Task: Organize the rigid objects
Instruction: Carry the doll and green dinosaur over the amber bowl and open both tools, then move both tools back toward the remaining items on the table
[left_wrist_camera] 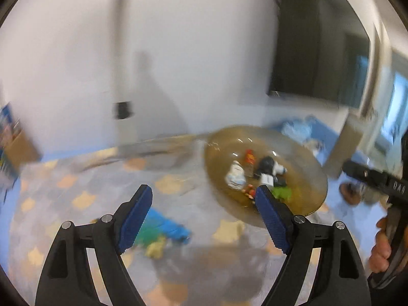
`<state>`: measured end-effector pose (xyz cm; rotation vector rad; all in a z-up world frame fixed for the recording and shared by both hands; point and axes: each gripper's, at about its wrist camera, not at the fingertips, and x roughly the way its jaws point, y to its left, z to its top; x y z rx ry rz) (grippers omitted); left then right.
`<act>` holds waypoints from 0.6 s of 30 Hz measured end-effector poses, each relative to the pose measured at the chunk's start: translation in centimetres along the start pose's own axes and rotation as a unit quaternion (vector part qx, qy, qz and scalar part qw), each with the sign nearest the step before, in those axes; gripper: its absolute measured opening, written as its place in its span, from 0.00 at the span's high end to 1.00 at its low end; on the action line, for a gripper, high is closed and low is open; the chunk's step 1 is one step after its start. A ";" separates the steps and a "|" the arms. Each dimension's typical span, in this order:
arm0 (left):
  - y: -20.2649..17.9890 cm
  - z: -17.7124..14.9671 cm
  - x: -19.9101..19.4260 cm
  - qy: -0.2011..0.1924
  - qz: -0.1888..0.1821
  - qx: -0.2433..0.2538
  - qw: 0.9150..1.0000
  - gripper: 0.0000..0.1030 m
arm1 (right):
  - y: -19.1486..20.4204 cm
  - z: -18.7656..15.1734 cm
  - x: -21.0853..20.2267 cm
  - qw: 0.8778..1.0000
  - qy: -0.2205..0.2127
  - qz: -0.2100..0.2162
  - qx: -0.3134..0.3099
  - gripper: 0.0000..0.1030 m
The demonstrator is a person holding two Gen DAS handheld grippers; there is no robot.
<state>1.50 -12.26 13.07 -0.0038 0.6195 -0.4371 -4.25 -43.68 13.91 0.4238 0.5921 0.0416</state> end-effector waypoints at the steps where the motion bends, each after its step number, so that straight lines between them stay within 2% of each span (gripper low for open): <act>1: 1.0 -0.2 -1.3 -0.011 0.000 -0.013 1.000 0.21 | 0.9 -0.1 -0.2 1.000 0.001 0.012 -0.005 0.38; 4: 3.5 -1.4 -4.8 -0.034 0.014 -0.038 0.999 0.20 | 5.6 -1.6 -0.4 0.997 0.018 0.056 -0.049 0.37; 5: 4.1 -2.0 -5.4 -0.033 0.020 -0.042 0.998 0.17 | 7.1 -2.4 -0.2 0.995 0.026 0.071 -0.063 0.36; 6: 4.6 -2.8 -5.8 -0.031 0.027 -0.046 0.998 0.09 | 9.5 -4.0 0.2 0.991 0.040 0.091 -0.088 0.36; 8: 6.5 -5.4 -6.1 -0.025 0.059 -0.061 0.996 0.01 | 12.6 -6.7 1.3 0.985 0.060 0.104 -0.122 0.35; 9: 7.5 -7.0 -5.8 -0.023 0.073 -0.067 0.995 0.01 | 13.6 -7.9 1.8 0.983 0.069 0.107 -0.134 0.34; 10: 8.1 -7.7 -5.4 -0.017 0.080 -0.068 0.994 0.01 | 14.7 -9.4 2.6 0.980 0.080 0.108 -0.148 0.26; 11: 9.0 -8.9 -4.6 -0.003 0.089 -0.071 0.993 0.01 | 15.9 -11.1 3.8 0.977 0.090 0.097 -0.170 0.21; 14: 10.7 -11.1 -3.3 0.020 0.092 -0.077 0.993 0.01 | 17.3 -15.2 7.1 0.966 0.106 0.016 -0.234 0.21; 15: 11.2 -11.8 -3.0 0.026 0.095 -0.082 0.992 0.01 | 17.4 -16.0 7.6 0.964 0.110 -0.001 -0.242 0.21; 17: 11.8 -12.1 -2.4 0.045 0.099 -0.101 0.989 0.01 | 16.9 -17.2 8.3 0.964 0.126 -0.011 -0.235 0.21; 18: 12.0 -12.1 -2.1 0.048 0.090 -0.111 0.989 0.01 | 16.8 -17.2 8.5 0.963 0.130 -0.022 -0.235 0.21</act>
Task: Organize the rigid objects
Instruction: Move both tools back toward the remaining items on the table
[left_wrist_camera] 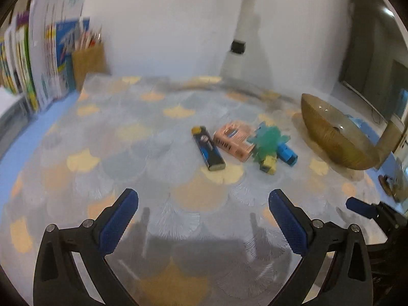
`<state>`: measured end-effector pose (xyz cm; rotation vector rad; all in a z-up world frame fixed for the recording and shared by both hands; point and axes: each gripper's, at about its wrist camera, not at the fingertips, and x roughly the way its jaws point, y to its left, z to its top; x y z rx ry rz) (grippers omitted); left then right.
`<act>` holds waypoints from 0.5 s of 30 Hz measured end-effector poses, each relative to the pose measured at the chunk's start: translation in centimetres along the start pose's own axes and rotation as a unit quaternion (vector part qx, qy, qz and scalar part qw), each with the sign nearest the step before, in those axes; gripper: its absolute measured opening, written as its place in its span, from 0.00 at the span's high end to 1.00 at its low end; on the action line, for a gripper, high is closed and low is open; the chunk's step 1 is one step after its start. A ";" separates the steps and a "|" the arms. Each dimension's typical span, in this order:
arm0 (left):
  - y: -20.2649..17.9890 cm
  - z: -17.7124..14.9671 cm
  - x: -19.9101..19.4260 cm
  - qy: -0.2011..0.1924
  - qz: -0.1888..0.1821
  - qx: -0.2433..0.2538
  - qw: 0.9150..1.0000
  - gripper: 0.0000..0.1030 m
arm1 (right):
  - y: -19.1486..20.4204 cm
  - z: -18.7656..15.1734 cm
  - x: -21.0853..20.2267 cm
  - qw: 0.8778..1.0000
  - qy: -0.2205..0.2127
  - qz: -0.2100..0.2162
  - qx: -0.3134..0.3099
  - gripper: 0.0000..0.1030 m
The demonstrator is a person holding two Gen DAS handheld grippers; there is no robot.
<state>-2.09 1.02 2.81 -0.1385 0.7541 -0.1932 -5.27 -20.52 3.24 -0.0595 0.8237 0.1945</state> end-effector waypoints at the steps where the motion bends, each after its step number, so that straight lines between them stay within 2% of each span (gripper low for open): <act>1: 0.1 0.0 0.1 0.000 -0.002 -0.004 1.000 0.01 | -0.1 0.1 0.1 1.000 0.001 -0.006 0.000 0.19; 5: 0.7 0.0 0.3 0.010 -0.002 -0.021 1.000 0.01 | -0.3 0.0 0.8 1.000 0.024 -0.018 0.008 0.18; 9: 1.4 -0.1 0.6 0.021 -0.006 -0.038 0.999 0.01 | 0.0 0.1 0.8 0.999 0.025 -0.022 -0.008 0.18; 12: 2.0 -0.1 1.1 0.038 -0.009 -0.056 0.998 0.01 | 0.5 0.2 1.8 0.998 0.049 -0.019 -0.024 0.17; 15: 2.7 -0.2 1.4 0.049 -0.013 -0.075 0.996 0.01 | 0.5 0.3 1.8 0.998 0.049 -0.015 -0.023 0.17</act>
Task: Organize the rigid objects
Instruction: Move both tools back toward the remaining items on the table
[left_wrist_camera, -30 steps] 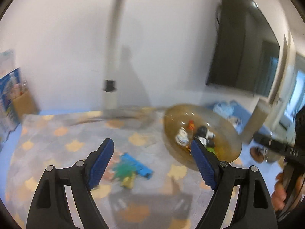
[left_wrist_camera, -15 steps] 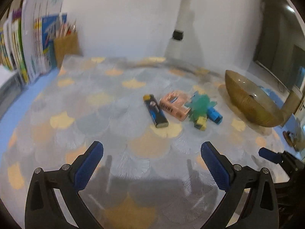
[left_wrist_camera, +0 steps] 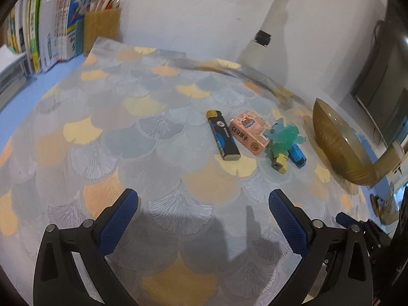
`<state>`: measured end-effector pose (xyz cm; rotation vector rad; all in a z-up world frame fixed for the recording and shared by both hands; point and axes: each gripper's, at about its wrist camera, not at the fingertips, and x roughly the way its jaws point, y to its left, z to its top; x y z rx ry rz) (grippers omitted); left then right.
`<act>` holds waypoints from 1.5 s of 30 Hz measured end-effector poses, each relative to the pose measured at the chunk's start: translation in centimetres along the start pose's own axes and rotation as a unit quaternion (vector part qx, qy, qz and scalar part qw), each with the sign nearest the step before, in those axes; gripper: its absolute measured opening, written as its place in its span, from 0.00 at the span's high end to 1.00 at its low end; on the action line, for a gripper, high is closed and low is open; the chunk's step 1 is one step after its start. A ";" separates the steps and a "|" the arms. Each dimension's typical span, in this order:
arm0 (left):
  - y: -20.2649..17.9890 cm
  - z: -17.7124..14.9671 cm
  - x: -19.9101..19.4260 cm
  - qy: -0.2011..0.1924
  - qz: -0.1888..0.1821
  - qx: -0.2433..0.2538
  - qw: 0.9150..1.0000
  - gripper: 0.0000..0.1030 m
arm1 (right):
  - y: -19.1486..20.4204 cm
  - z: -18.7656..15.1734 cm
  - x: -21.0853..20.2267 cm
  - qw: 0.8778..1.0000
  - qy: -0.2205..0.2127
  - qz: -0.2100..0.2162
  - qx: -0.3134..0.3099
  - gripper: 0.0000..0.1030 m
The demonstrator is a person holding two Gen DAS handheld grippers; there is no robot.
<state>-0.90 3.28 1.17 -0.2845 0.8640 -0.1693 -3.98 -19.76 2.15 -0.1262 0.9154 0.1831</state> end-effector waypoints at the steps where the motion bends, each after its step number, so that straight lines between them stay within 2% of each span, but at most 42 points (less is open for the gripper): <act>1: 0.2 0.0 0.1 0.005 -0.001 -0.006 1.000 0.01 | -0.1 0.0 -0.1 1.000 -0.004 0.000 0.002 0.17; 5: 0.7 0.0 0.3 0.012 -0.006 -0.021 1.000 0.01 | 0.0 -0.1 -0.5 1.000 -0.017 0.002 -0.001 0.17; 13: 0.3 0.0 0.5 0.016 0.006 -0.011 1.000 0.01 | 0.0 0.0 -0.1 1.000 -0.006 0.008 0.003 0.17; 16: 0.3 0.0 0.4 0.016 0.004 -0.013 1.000 0.01 | -0.1 0.0 0.4 1.000 0.006 0.005 0.007 0.13; 20: 0.2 0.0 0.4 0.017 0.007 -0.013 1.000 0.01 | -0.4 0.0 0.5 1.000 0.007 0.009 0.019 0.13; 26: -0.8 0.0 0.2 0.004 0.040 0.013 0.999 0.01 | -0.7 0.1 1.2 0.999 0.023 0.007 0.027 0.12; 29: -2.0 0.3 1.1 0.032 0.071 0.044 0.996 0.01 | -0.9 0.1 1.2 0.999 0.023 0.008 0.030 0.10; 32: -3.0 1.6 1.8 0.045 0.054 0.073 0.995 0.01 | -1.0 0.2 1.3 0.999 0.031 0.012 0.026 0.09; 34: -3.3 2.9 2.1 0.041 0.061 0.088 0.993 0.01 | -1.1 0.4 1.4 0.998 0.047 0.020 0.023 0.07; 37: -4.2 4.6 3.7 0.057 0.056 0.107 0.991 0.01 | -1.1 1.9 2.2 0.994 0.109 0.025 0.015 0.06; 38: -4.9 5.2 4.9 0.076 0.061 0.121 0.988 0.02 | -1.0 2.8 2.6 0.992 0.124 0.022 0.010 0.06; 40: -5.9 5.8 6.4 0.084 0.071 0.138 0.984 0.08 | -1.1 4.4 2.9 0.994 0.111 0.017 0.004 0.06; 42: -6.0 6.1 7.7 0.086 0.090 0.142 0.982 0.27 | -1.5 6.0 3.5 0.997 0.082 -0.002 0.011 0.08; 44: -5.7 6.1 8.2 0.076 0.081 0.140 0.984 0.44 | -2.0 7.1 4.4 0.997 0.073 -0.003 0.019 0.26; 45: -5.6 6.0 8.3 0.062 0.080 0.146 0.984 0.52 | -2.2 7.6 5.0 0.997 0.073 0.003 0.023 0.29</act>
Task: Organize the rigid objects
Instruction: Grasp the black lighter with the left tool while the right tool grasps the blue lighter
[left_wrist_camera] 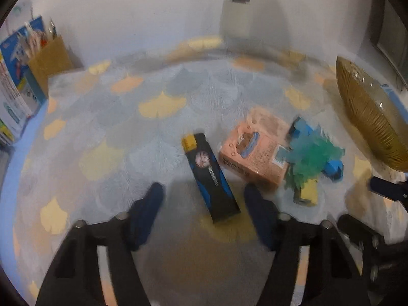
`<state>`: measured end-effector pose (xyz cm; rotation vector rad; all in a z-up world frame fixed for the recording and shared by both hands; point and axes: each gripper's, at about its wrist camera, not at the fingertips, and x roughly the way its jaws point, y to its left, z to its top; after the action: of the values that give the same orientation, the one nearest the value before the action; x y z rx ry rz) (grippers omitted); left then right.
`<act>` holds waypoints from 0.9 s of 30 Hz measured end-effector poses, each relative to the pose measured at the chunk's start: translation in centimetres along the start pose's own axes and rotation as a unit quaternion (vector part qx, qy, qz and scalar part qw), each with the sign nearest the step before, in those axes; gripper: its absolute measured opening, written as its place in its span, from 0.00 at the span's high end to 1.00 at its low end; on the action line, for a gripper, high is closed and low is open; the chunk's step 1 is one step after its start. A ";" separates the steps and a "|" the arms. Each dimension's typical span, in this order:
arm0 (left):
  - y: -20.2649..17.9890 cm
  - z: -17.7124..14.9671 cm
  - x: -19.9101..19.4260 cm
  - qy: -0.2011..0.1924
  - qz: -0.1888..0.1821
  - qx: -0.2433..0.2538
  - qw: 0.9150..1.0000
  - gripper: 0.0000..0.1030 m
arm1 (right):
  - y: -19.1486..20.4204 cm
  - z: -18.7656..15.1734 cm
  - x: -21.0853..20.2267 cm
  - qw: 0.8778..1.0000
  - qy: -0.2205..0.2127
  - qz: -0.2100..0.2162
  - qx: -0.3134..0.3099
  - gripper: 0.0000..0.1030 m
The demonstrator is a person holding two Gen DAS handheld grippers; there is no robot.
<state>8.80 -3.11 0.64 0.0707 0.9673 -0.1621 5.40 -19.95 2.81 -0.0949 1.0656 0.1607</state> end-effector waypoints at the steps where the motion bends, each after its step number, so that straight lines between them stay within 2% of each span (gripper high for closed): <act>1: 0.0 -0.1 0.1 -0.003 -0.003 0.002 1.000 0.53 | -0.1 0.5 0.6 1.000 0.000 0.006 0.004 0.33; 5: -0.1 -0.5 0.1 -0.022 -0.003 0.005 1.000 0.56 | -0.3 1.6 2.6 1.000 -0.017 -0.017 0.018 0.33; 6: -0.1 -0.6 0.1 -0.022 -0.003 0.006 1.000 0.56 | -0.3 1.9 2.8 0.999 -0.031 -0.013 0.025 0.33; 11: -0.1 -0.7 0.3 -0.023 -0.003 0.007 1.000 0.56 | -0.3 2.9 3.5 0.998 -0.043 -0.021 0.026 0.35; 12: -0.1 -0.5 0.3 -0.023 -0.004 0.007 1.000 0.56 | -0.2 3.0 3.5 0.999 -0.041 -0.019 0.020 0.38; 14: -0.1 -0.1 -0.1 -0.023 -0.006 0.008 1.000 0.56 | 0.1 2.9 3.1 0.999 -0.040 -0.004 0.008 0.69; 17: 0.0 -0.1 -0.2 -0.022 -0.007 0.009 1.000 0.56 | 1.0 2.4 2.5 0.999 -0.033 0.016 -0.013 0.77; 22: -0.4 -1.5 -1.5 -0.022 -0.022 0.036 0.999 0.62 | 1.6 -1.3 -0.5 0.999 -0.020 0.027 -0.010 0.77; 26: -1.7 -4.4 -3.8 -0.018 -0.053 0.069 0.996 0.68 | -0.3 -7.4 -3.2 0.999 0.002 0.013 0.039 0.77; 27: -2.1 -5.2 -4.4 -0.019 -0.060 0.077 0.995 0.70 | -0.8 -8.5 -4.2 0.999 -0.007 0.014 0.049 0.77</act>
<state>1.74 -3.99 1.38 0.1507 0.9197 -0.3482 -3.75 -22.36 2.37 0.0101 1.0602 0.1340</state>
